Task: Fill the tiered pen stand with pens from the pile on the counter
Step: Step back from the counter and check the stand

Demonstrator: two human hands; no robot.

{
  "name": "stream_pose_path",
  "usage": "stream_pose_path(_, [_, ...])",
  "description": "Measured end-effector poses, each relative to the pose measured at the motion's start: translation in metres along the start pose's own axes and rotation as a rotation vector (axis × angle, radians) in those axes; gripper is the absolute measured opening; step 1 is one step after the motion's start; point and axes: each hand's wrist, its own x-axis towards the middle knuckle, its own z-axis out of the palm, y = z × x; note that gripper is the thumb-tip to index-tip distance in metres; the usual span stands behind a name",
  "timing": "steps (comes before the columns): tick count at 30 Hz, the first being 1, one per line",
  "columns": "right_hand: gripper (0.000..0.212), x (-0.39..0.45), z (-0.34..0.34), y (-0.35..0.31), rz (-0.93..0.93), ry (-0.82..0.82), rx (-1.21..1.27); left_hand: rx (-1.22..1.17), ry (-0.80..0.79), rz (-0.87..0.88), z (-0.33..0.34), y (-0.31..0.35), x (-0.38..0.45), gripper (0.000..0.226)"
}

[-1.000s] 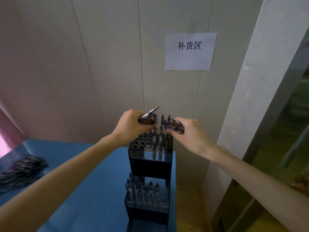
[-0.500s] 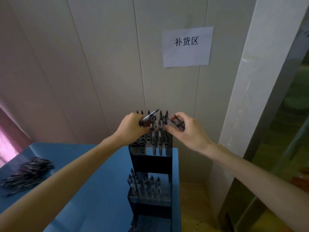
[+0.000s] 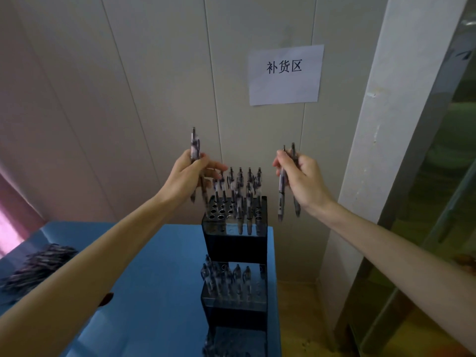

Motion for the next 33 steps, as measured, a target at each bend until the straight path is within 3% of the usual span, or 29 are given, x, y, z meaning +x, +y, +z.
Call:
stream_pose_path(4, [0.04, 0.003, 0.011, 0.0, -0.057, 0.007, -0.066, 0.105, 0.016, 0.056, -0.001, -0.011, 0.004, 0.034])
stream_pose_path(6, [0.043, 0.003, 0.015, -0.001, -0.076, 0.039, -0.063, 0.161, 0.044, 0.111, 0.001, -0.015, 0.004, 0.032])
stream_pose_path(8, [0.032, 0.002, 0.019, 0.0, -0.096, 0.07, -0.072, 0.166, 0.05, 0.158, 0.005, -0.017, 0.004, 0.029])
stream_pose_path(14, [0.027, -0.002, 0.025, 0.006, -0.167, 0.065, -0.162, 0.015, 0.037, 0.199, 0.016, -0.023, 0.0, 0.022])
stream_pose_path(19, [0.049, -0.005, 0.03, 0.019, -0.236, 0.005, -0.328, -0.042, 0.03, 0.235, 0.024, -0.031, -0.006, 0.015])
stream_pose_path(23, [0.05, -0.003, 0.03, 0.021, -0.284, -0.049, -0.505, -0.031, 0.025, 0.277, 0.026, -0.034, -0.004, 0.015])
stream_pose_path(27, [0.041, -0.012, 0.03, 0.027, -0.328, -0.04, -0.588, 0.045, -0.004, 0.273, 0.029, -0.043, -0.004, 0.019])
stream_pose_path(33, [0.051, -0.019, 0.028, 0.03, -0.332, -0.058, -0.546, 0.247, -0.005, 0.315, 0.029, -0.046, -0.009, 0.022])
